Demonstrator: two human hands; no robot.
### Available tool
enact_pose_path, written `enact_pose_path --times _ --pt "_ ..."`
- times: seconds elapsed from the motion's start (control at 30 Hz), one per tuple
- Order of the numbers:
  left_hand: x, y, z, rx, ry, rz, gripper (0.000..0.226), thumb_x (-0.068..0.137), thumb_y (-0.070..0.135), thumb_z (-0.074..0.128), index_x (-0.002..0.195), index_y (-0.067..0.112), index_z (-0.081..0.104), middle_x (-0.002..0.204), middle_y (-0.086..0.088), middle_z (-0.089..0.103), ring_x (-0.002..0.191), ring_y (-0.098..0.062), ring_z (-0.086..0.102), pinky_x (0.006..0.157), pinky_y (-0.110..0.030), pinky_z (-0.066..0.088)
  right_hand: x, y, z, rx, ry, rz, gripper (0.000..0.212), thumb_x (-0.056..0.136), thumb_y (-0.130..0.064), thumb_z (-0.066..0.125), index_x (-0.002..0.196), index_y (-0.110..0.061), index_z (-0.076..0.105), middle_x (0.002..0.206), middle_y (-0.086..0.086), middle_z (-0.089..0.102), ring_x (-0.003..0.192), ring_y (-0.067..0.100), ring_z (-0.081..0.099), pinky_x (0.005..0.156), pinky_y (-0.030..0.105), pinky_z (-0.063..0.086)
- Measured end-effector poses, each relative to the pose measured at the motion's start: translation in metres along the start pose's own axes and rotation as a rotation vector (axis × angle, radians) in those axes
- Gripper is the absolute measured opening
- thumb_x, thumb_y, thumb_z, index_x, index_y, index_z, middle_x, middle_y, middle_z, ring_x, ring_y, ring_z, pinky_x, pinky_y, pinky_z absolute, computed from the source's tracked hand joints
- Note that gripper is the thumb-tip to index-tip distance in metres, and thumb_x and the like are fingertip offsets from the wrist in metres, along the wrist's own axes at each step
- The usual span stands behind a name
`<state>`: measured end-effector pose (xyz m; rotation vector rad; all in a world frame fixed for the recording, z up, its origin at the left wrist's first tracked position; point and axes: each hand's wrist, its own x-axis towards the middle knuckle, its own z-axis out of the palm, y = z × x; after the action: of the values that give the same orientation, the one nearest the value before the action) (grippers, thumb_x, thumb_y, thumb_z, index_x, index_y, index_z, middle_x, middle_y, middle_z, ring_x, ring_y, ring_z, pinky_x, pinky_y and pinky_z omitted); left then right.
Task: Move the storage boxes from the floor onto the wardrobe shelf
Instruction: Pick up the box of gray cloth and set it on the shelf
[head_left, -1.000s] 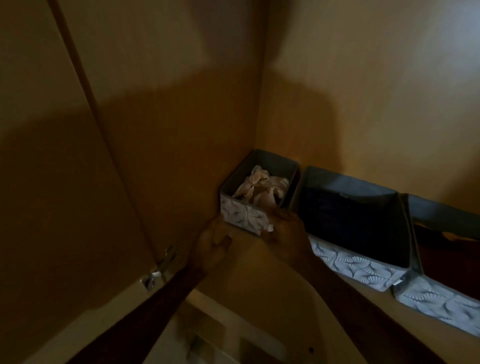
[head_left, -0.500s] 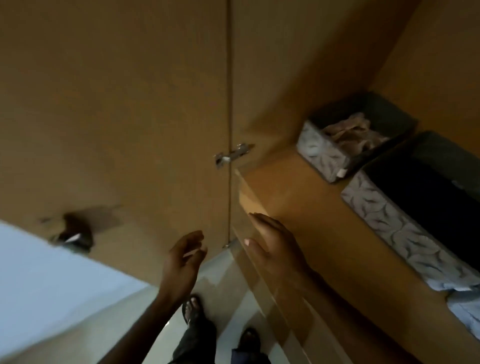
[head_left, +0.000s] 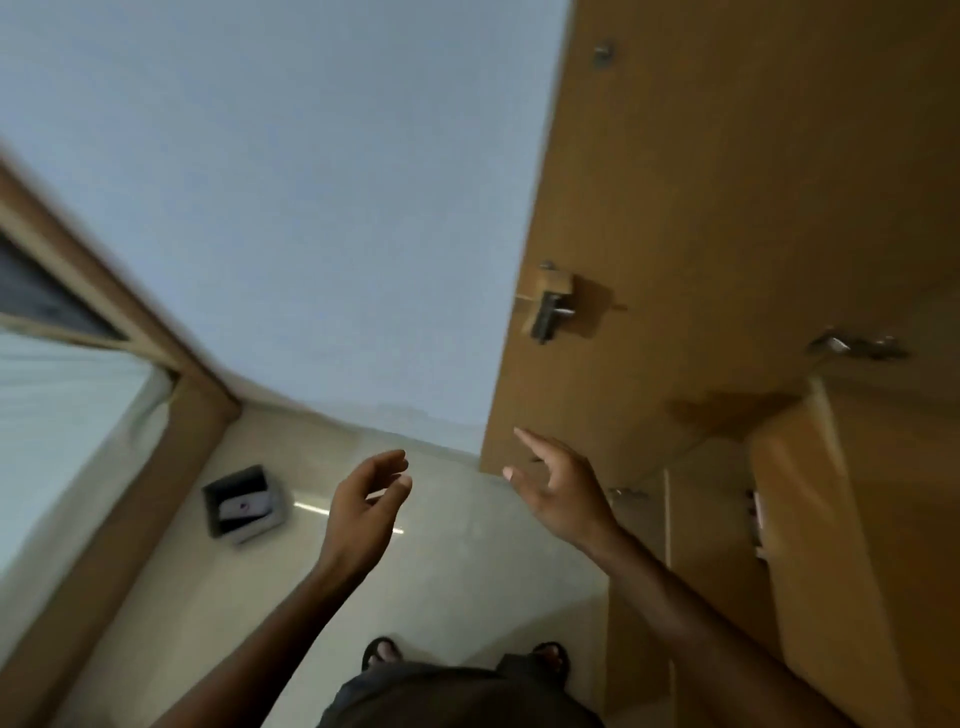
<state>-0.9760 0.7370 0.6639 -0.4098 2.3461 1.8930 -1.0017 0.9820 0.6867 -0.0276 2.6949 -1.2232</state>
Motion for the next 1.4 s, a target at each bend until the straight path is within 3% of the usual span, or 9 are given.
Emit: enact_pose_path --times 0.13,0.23,0.57,0.73,0.83,0.9,1.13,1.27,1.4 --pt "-0.009 -0.032 -0.094 -0.001 0.135 -0.047 0.028 0.091 0.013 0.063 0.118 0.023 0.064 0.110 0.007 0.070 0.103 -0.005 0.064 0.090 -0.029 0.051 0.024 -0.061 0.073 -0.001 -0.117 -0.054 0.056 0.086 -0.038 0.064 0.138 -0.025 0.049 0.133 -0.007 0.057 0.114 0.007 0.056 0.098 0.027 0.046" --pt "-0.021 -0.054 -0.159 -0.016 0.264 -0.069 0.029 0.092 0.014 0.062 0.121 0.020 0.063 0.112 0.007 0.069 0.103 -0.006 0.064 0.089 -0.025 0.051 0.037 -0.105 0.129 -0.015 -0.230 -0.142 0.057 0.085 -0.040 0.063 0.138 -0.026 0.048 0.134 -0.008 0.057 0.112 0.006 0.058 0.098 0.033 0.049" --pt "-0.095 -0.119 -0.311 -0.074 0.797 -0.227 0.028 0.092 0.016 0.062 0.119 0.020 0.063 0.109 0.007 0.067 0.097 -0.007 0.064 0.077 -0.015 0.048 0.062 -0.251 0.309 -0.167 -0.694 -0.476 0.059 0.087 -0.039 0.063 0.141 -0.024 0.045 0.134 0.000 0.057 0.117 0.010 0.055 0.097 0.026 0.046" --pt "-0.131 -0.151 -0.368 -0.171 1.017 -0.358 0.030 0.091 0.012 0.062 0.121 0.015 0.063 0.110 0.002 0.067 0.101 -0.011 0.063 0.087 -0.027 0.053 0.060 -0.318 0.404 -0.236 -0.894 -0.610 0.059 0.087 -0.040 0.064 0.140 -0.025 0.046 0.139 -0.002 0.053 0.117 0.005 0.052 0.096 0.020 0.042" --pt "-0.150 -0.164 -0.397 -0.247 1.126 -0.446 0.032 0.092 0.012 0.062 0.123 0.015 0.062 0.112 0.001 0.067 0.104 -0.011 0.063 0.092 -0.032 0.052 0.055 -0.352 0.459 -0.311 -0.984 -0.725 0.061 0.085 -0.045 0.062 0.141 -0.027 0.044 0.134 -0.002 0.058 0.113 0.008 0.056 0.098 0.032 0.049" --pt "-0.162 -0.171 -0.412 -0.300 1.181 -0.488 0.032 0.092 0.011 0.061 0.125 0.014 0.061 0.114 0.000 0.066 0.106 -0.011 0.062 0.092 -0.030 0.051 0.045 -0.373 0.491 -0.343 -1.069 -0.762 0.061 0.087 -0.044 0.061 0.142 -0.027 0.042 0.134 -0.001 0.057 0.114 0.011 0.056 0.097 0.036 0.050" --pt "-0.217 -0.214 -0.468 -0.421 1.390 -0.616 0.030 0.092 0.014 0.062 0.122 0.019 0.062 0.112 0.003 0.068 0.104 -0.008 0.063 0.090 -0.025 0.050 -0.013 -0.424 0.606 -0.473 -1.292 -0.972 0.059 0.089 -0.045 0.057 0.143 -0.027 0.041 0.138 -0.004 0.054 0.111 0.008 0.057 0.090 0.026 0.045" --pt "-0.257 -0.251 -0.506 -0.484 1.391 -0.680 0.031 0.092 0.014 0.061 0.122 0.023 0.060 0.112 0.007 0.067 0.105 -0.007 0.063 0.090 -0.030 0.054 -0.057 -0.435 0.668 -0.516 -1.343 -0.984 0.058 0.088 -0.044 0.058 0.142 -0.027 0.043 0.135 -0.003 0.057 0.109 0.009 0.058 0.088 0.027 0.047" --pt "-0.300 -0.313 -0.549 -0.516 1.317 -0.790 0.029 0.091 0.012 0.061 0.120 0.020 0.062 0.109 0.002 0.068 0.101 -0.012 0.064 0.093 -0.037 0.054 -0.103 -0.425 0.736 -0.542 -1.324 -0.883 0.057 0.089 -0.040 0.061 0.141 -0.024 0.046 0.134 -0.001 0.058 0.109 0.012 0.059 0.088 0.027 0.047"
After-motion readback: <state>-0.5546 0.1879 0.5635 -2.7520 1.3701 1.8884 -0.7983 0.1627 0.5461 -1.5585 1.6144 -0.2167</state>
